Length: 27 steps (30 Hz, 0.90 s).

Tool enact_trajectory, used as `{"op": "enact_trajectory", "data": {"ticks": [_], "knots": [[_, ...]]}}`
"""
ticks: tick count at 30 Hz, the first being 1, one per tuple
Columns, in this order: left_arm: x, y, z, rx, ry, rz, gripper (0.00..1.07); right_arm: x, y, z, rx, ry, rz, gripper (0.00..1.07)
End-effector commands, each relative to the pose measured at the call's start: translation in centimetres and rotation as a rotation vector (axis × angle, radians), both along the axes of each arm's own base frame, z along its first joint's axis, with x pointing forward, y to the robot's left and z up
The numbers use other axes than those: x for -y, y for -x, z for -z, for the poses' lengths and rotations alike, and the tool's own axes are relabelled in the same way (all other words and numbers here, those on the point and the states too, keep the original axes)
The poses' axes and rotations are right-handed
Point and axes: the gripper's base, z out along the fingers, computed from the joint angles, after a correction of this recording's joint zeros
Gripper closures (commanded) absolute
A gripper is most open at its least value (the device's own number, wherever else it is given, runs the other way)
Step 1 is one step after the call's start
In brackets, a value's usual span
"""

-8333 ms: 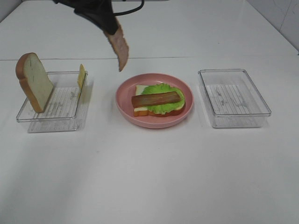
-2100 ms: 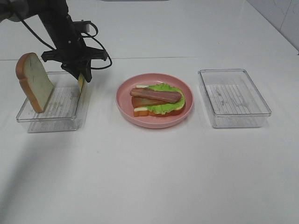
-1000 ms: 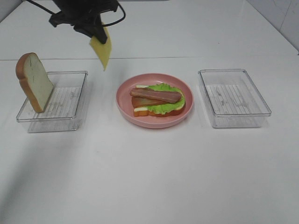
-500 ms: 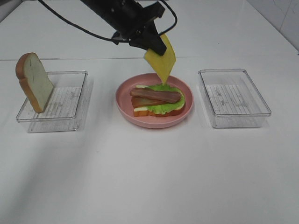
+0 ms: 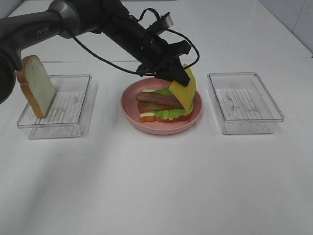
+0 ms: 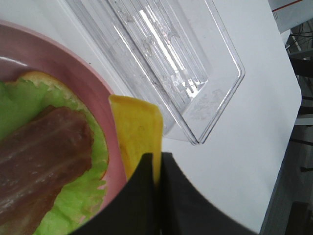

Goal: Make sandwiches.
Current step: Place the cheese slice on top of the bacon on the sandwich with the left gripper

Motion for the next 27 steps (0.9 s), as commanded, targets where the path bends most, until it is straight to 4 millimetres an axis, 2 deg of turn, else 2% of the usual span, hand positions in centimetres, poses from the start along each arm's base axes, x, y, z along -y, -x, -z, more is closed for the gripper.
{"op": "enact_trajectory", "data": {"ticks": [1, 11, 15, 18, 27], "knots": [[0.3, -0.2, 0.2, 0.008, 0.019, -0.018, 1.07, 0.0, 0.3, 0.0, 0.034, 0.002, -0.005, 0.11], [0.0, -0.8, 0.7, 0.073, -0.02, -0.038, 1.07, 0.0, 0.3, 0.0, 0.034, 0.002, -0.005, 0.11], [-0.1, -0.8, 1.7, 0.056, -0.034, -0.036, 1.07, 0.0, 0.3, 0.0, 0.034, 0.002, -0.005, 0.11], [-0.1, -0.8, 1.8, 0.056, -0.036, -0.035, 1.07, 0.0, 0.3, 0.0, 0.034, 0.002, -0.005, 0.11], [-1.1, -1.2, 2.7, 0.079, -0.191, -0.066, 1.07, 0.0, 0.3, 0.0, 0.034, 0.002, -0.005, 0.11]]}}
